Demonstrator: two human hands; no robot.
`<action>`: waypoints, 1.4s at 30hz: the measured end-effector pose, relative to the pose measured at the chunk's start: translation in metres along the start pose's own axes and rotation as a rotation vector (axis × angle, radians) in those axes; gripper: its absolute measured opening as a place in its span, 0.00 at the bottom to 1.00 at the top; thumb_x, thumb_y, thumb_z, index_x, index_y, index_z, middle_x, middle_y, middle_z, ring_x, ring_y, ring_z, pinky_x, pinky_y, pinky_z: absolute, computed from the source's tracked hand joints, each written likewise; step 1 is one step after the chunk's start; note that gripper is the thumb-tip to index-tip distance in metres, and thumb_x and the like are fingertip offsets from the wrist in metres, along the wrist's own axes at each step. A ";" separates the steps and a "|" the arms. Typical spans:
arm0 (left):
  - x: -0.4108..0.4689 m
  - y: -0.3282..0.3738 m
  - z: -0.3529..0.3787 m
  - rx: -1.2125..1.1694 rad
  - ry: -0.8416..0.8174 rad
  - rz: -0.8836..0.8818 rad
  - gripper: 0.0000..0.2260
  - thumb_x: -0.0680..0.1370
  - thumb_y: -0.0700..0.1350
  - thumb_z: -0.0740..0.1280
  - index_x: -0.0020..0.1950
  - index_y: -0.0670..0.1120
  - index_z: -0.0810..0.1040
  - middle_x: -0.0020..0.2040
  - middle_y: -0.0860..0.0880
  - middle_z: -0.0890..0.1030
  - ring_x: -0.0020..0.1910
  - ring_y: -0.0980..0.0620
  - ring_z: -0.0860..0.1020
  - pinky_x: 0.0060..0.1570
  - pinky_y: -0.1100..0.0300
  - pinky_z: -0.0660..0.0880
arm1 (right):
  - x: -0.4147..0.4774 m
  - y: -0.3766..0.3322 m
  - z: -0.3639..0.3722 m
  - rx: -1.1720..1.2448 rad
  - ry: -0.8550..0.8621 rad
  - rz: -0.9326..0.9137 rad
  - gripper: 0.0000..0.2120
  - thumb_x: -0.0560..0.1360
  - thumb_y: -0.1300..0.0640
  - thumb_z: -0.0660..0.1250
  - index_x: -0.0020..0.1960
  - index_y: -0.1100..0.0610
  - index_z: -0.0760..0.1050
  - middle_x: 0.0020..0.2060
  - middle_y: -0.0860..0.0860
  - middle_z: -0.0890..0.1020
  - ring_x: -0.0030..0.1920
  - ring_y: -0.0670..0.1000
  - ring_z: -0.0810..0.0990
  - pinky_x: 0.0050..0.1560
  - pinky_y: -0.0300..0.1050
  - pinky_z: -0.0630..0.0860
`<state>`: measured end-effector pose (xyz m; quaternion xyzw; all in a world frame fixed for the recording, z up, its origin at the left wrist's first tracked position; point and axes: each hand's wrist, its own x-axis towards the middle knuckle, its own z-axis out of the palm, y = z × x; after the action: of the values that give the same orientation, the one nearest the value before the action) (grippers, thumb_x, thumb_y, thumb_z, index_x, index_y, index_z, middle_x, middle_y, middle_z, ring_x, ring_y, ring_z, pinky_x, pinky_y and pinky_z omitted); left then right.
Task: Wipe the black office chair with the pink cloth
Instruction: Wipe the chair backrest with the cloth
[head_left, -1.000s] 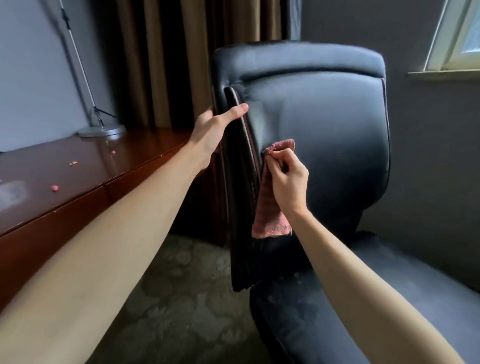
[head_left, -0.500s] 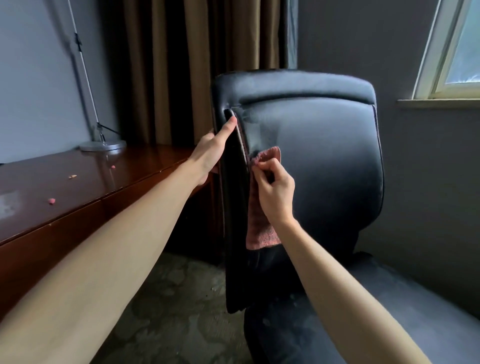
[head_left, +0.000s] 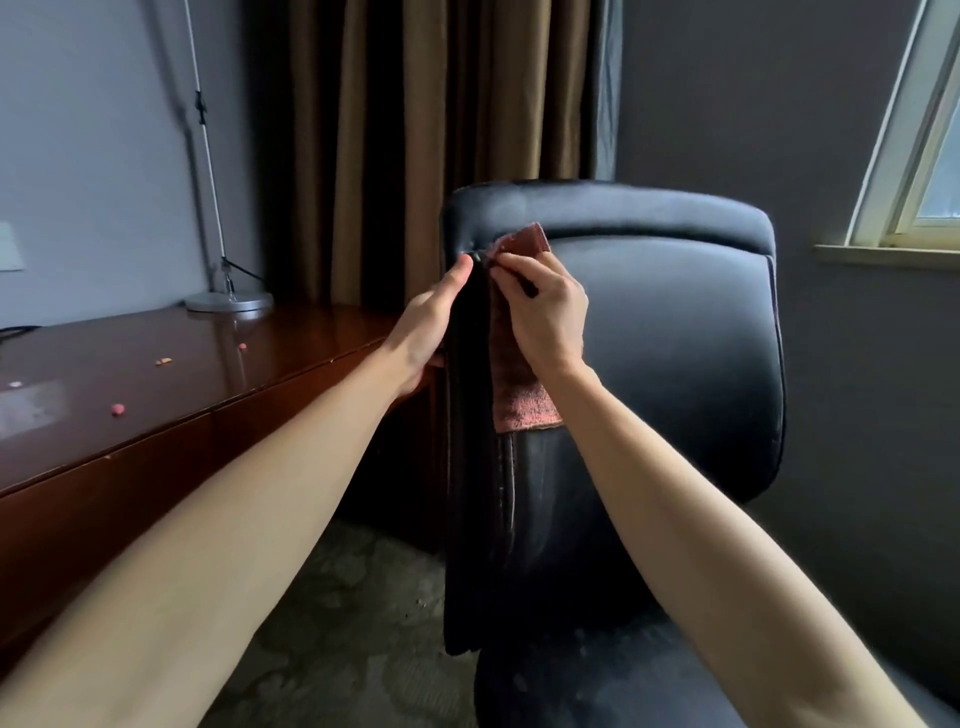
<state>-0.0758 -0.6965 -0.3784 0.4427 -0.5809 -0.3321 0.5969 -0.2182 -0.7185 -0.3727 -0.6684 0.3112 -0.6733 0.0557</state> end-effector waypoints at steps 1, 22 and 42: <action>0.000 0.001 -0.002 -0.034 0.005 -0.007 0.44 0.64 0.78 0.66 0.73 0.53 0.73 0.71 0.54 0.75 0.72 0.56 0.70 0.75 0.50 0.60 | -0.009 0.004 -0.003 0.009 -0.010 -0.023 0.07 0.73 0.54 0.73 0.51 0.53 0.85 0.44 0.45 0.83 0.45 0.44 0.81 0.51 0.32 0.73; -0.031 0.030 -0.012 0.072 -0.160 -0.151 0.37 0.71 0.71 0.64 0.75 0.53 0.66 0.62 0.45 0.81 0.53 0.44 0.84 0.48 0.48 0.79 | -0.050 0.001 -0.014 0.037 -0.077 0.052 0.05 0.75 0.55 0.71 0.47 0.48 0.86 0.44 0.41 0.84 0.45 0.42 0.81 0.48 0.36 0.74; -0.032 0.021 -0.017 0.051 -0.185 -0.145 0.34 0.73 0.69 0.61 0.75 0.52 0.67 0.64 0.43 0.79 0.48 0.44 0.85 0.37 0.54 0.80 | -0.077 0.005 -0.021 0.072 -0.079 0.081 0.06 0.75 0.58 0.71 0.49 0.52 0.86 0.45 0.42 0.84 0.46 0.43 0.82 0.51 0.34 0.74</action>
<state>-0.0647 -0.6566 -0.3705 0.4663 -0.6081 -0.3989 0.5037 -0.2322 -0.6776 -0.4397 -0.6790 0.3109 -0.6543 0.1191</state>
